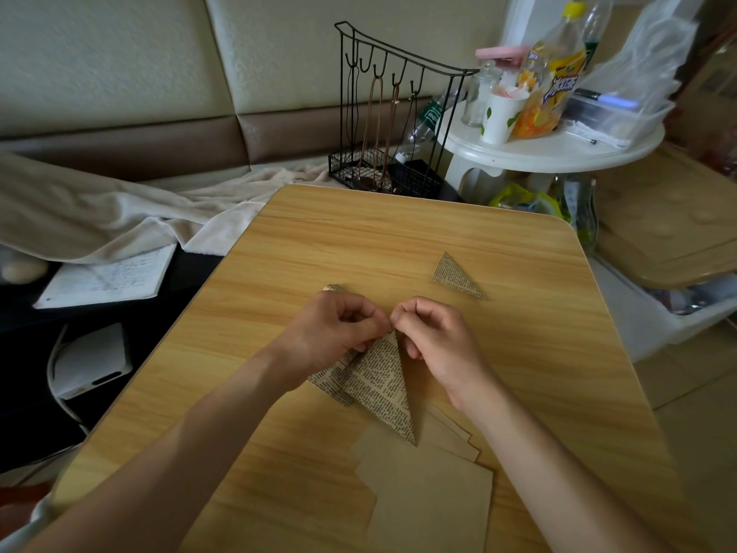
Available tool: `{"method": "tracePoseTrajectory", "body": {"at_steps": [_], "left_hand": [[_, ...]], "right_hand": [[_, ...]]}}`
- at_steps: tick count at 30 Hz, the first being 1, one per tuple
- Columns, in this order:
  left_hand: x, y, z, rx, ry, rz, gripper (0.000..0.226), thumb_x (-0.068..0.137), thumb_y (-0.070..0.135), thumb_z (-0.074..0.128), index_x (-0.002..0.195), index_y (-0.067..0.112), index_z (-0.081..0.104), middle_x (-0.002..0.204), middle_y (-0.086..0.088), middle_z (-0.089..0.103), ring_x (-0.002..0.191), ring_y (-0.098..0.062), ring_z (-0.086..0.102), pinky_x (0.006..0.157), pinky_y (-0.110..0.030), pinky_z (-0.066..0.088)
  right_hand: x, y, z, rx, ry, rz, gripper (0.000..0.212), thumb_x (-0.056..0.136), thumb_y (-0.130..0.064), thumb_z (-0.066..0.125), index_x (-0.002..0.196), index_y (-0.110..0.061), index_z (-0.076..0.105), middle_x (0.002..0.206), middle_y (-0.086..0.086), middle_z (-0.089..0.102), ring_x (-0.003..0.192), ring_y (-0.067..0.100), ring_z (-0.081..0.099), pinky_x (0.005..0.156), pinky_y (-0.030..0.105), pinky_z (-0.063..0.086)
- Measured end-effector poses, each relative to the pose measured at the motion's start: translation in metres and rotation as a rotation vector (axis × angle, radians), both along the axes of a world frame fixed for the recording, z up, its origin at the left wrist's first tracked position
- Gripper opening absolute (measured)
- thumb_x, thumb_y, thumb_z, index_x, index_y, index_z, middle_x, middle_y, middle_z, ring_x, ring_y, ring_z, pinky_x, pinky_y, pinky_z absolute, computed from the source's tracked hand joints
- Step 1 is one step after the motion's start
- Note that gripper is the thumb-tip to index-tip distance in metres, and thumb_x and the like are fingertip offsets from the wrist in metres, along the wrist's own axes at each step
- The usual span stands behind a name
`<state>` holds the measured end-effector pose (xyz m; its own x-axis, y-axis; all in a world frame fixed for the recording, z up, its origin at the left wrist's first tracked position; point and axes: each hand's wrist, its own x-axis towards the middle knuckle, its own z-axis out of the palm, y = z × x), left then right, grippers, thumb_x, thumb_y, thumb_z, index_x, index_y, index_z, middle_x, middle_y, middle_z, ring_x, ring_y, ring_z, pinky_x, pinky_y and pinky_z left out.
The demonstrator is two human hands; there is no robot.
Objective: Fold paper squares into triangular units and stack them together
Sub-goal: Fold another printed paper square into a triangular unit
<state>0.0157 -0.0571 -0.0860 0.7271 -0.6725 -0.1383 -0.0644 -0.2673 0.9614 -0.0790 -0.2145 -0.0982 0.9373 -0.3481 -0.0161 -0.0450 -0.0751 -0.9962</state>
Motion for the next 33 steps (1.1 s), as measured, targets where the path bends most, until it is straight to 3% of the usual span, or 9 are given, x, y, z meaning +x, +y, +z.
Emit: {"method": "tracePoseTrajectory", "body": {"at_steps": [4, 14, 21, 28, 33], "left_hand": [[0.0001, -0.0004, 0.0009, -0.001, 0.006, 0.019, 0.007, 0.091, 0.018, 0.076, 0.087, 0.013, 0.078, 0.078, 0.003, 0.073, 0.073, -0.004, 0.064, 0.067, -0.016, 0.053], [-0.0013, 0.0, 0.0017, 0.001, -0.003, 0.005, 0.008, 0.09, 0.022, 0.078, 0.087, 0.015, 0.079, 0.077, -0.002, 0.07, 0.069, -0.007, 0.062, 0.067, -0.018, 0.054], [-0.0021, -0.0009, 0.0049, -0.007, 0.007, 0.022, 0.01, 0.092, 0.017, 0.075, 0.09, 0.008, 0.078, 0.079, 0.0, 0.072, 0.072, -0.005, 0.062, 0.066, -0.016, 0.052], [-0.0035, -0.0009, 0.0055, -0.001, -0.013, 0.012, 0.007, 0.093, 0.015, 0.074, 0.089, 0.01, 0.077, 0.075, 0.001, 0.068, 0.069, -0.005, 0.06, 0.067, -0.018, 0.052], [-0.0036, 0.0002, 0.0032, 0.006, -0.008, 0.001, 0.007, 0.092, 0.018, 0.075, 0.091, 0.011, 0.078, 0.077, 0.0, 0.069, 0.069, -0.005, 0.06, 0.067, -0.018, 0.052]], "right_hand": [[0.0013, -0.0032, 0.0013, 0.064, 0.016, 0.002, 0.023, 0.101, -0.01, 0.055, 0.087, -0.004, 0.073, 0.071, -0.004, 0.065, 0.055, 0.01, 0.05, 0.052, 0.017, 0.04], [0.0006, -0.0018, -0.0019, 0.005, 0.006, 0.016, 0.014, 0.097, -0.01, 0.067, 0.084, -0.013, 0.07, 0.061, -0.001, 0.051, 0.054, 0.008, 0.043, 0.053, 0.02, 0.038], [0.0001, -0.0036, 0.0007, 0.076, 0.002, 0.003, 0.021, 0.102, -0.015, 0.059, 0.087, -0.009, 0.073, 0.07, -0.003, 0.064, 0.056, 0.009, 0.05, 0.052, 0.017, 0.041], [-0.0002, -0.0009, 0.0003, 0.003, -0.005, 0.026, 0.01, 0.096, -0.008, 0.068, 0.087, -0.01, 0.07, 0.065, -0.001, 0.055, 0.057, 0.008, 0.046, 0.054, 0.019, 0.04], [0.0003, -0.0006, 0.0001, 0.005, -0.023, 0.029, 0.015, 0.096, -0.003, 0.067, 0.083, -0.01, 0.068, 0.058, -0.014, 0.054, 0.055, 0.0, 0.045, 0.055, 0.014, 0.039]]}}
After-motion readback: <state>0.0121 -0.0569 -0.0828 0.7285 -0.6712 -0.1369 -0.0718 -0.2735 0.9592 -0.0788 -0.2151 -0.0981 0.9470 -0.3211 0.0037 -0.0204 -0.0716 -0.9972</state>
